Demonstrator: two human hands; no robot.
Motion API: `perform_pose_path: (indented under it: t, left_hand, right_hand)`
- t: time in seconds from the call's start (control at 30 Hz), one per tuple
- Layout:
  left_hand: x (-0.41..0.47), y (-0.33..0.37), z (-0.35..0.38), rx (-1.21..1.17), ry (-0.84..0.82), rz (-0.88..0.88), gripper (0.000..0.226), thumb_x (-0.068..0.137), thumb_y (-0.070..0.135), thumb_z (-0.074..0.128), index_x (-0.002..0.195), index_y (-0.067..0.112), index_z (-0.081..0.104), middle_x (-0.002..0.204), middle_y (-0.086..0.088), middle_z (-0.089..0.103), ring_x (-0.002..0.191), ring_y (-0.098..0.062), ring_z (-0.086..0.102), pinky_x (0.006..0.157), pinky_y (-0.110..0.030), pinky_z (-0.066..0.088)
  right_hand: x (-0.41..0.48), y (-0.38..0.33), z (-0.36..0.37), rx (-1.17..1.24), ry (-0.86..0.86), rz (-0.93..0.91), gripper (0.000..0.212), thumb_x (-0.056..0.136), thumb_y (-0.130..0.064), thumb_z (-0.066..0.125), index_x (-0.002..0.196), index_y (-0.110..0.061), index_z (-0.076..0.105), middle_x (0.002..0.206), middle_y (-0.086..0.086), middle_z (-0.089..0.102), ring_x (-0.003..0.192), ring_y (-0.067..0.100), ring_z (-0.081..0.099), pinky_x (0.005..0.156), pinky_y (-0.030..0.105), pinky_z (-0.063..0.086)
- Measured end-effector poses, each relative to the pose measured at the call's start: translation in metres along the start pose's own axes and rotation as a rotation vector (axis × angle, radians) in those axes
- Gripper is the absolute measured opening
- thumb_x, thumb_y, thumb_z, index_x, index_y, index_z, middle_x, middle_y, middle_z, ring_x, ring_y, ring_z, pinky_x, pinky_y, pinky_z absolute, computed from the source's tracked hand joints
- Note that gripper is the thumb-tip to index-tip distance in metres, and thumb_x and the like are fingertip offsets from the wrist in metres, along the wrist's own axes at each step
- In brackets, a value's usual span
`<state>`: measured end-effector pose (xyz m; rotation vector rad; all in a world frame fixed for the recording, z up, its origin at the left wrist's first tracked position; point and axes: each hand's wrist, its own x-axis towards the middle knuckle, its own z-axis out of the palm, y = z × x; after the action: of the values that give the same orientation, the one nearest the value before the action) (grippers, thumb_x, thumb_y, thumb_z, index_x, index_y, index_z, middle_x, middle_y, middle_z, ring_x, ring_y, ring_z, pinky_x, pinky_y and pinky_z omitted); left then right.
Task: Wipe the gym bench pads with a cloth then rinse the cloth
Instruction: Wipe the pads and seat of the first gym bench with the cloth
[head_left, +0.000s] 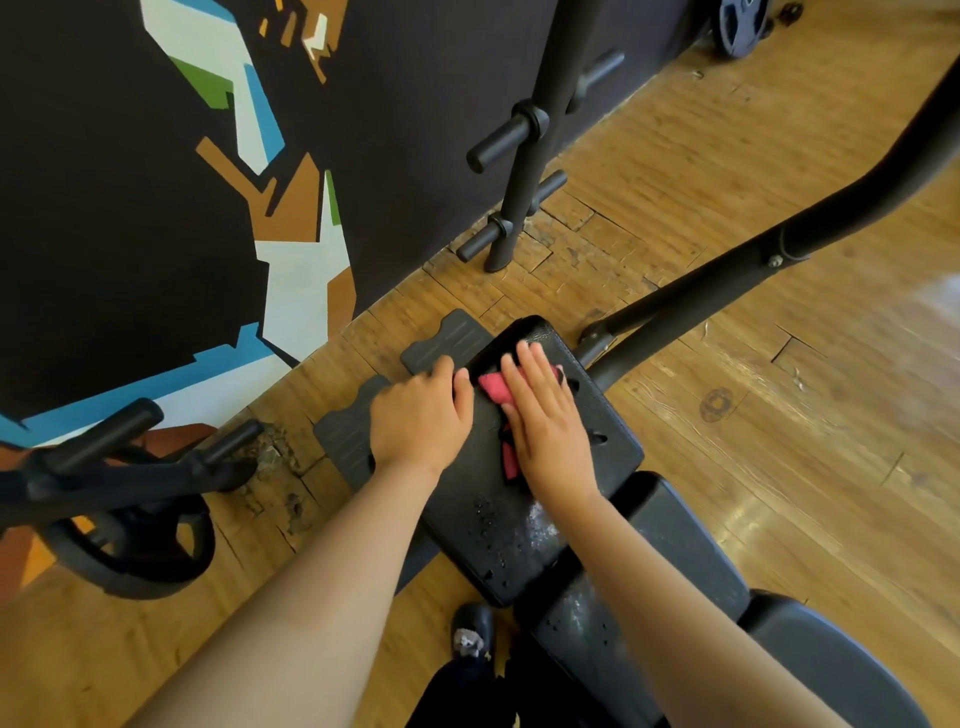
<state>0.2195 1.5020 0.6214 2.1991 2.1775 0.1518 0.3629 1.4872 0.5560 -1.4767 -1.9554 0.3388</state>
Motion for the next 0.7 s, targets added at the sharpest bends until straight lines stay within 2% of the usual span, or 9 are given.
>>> perform_pose_path:
  t: [0.1,0.2,0.3,0.5,0.57,0.7]
  left_hand:
    - [0.0,-0.001,0.0,0.012,-0.009,-0.003,0.036,0.103,0.035,0.027,0.093,0.015,0.056,0.064,-0.003,0.06,0.054,-0.025,0.058,0.049,-0.029,0.042]
    - [0.0,0.0,-0.001,0.02,-0.014,-0.007,0.037,0.103,0.036,0.026,0.095,0.016,0.056,0.067,-0.003,0.062,0.056,-0.025,0.059,0.05,-0.029,0.041]
    - [0.0,0.0,-0.001,0.028,-0.021,-0.009,0.038,0.103,0.037,0.025,0.097,0.016,0.056,0.067,-0.002,0.061,0.056,-0.024,0.059,0.051,-0.028,0.043]
    - [0.0,-0.001,-0.001,0.021,-0.009,-0.006,0.039,0.103,0.037,0.026,0.094,0.016,0.057,0.065,-0.002,0.06,0.053,-0.022,0.058,0.05,-0.028,0.046]
    - [-0.001,-0.001,0.0,0.029,-0.001,0.0,0.038,0.103,0.036,0.025,0.094,0.016,0.057,0.066,-0.003,0.062,0.054,-0.022,0.058,0.049,-0.027,0.042]
    - [0.0,-0.001,0.001,0.034,0.009,0.005,0.036,0.103,0.035,0.027,0.09,0.015,0.055,0.065,-0.003,0.061,0.052,-0.022,0.054,0.049,-0.026,0.034]
  right_hand:
    - [0.008,0.001,-0.002,-0.005,-0.003,0.053,0.05,0.103,-0.039,0.025,0.146,-0.014,0.035,0.154,0.004,0.027,0.146,0.014,0.014,0.119,0.036,0.015]
    - [0.011,-0.002,-0.002,0.012,0.033,0.127,0.05,0.103,-0.039,0.024,0.148,-0.016,0.028,0.155,-0.001,0.02,0.146,0.012,0.009,0.12,0.034,0.01]
    - [0.016,-0.003,-0.001,0.033,0.051,0.194,0.049,0.102,-0.035,0.028,0.148,-0.016,0.031,0.155,-0.003,0.017,0.146,0.012,0.008,0.12,0.034,0.009]
    - [0.038,-0.004,-0.006,0.101,0.141,0.406,0.045,0.105,-0.027,0.033,0.148,-0.013,0.033,0.158,0.007,0.021,0.147,0.015,0.007,0.121,0.038,0.006]
    - [0.034,-0.01,-0.004,0.077,0.139,0.357,0.045,0.104,-0.025,0.036,0.147,-0.011,0.035,0.157,0.009,0.023,0.147,0.017,0.007,0.121,0.037,0.003]
    - [0.009,-0.014,0.001,0.031,0.035,0.093,0.046,0.102,-0.028,0.037,0.145,-0.012,0.038,0.155,0.009,0.029,0.147,0.018,0.012,0.121,0.033,0.0]
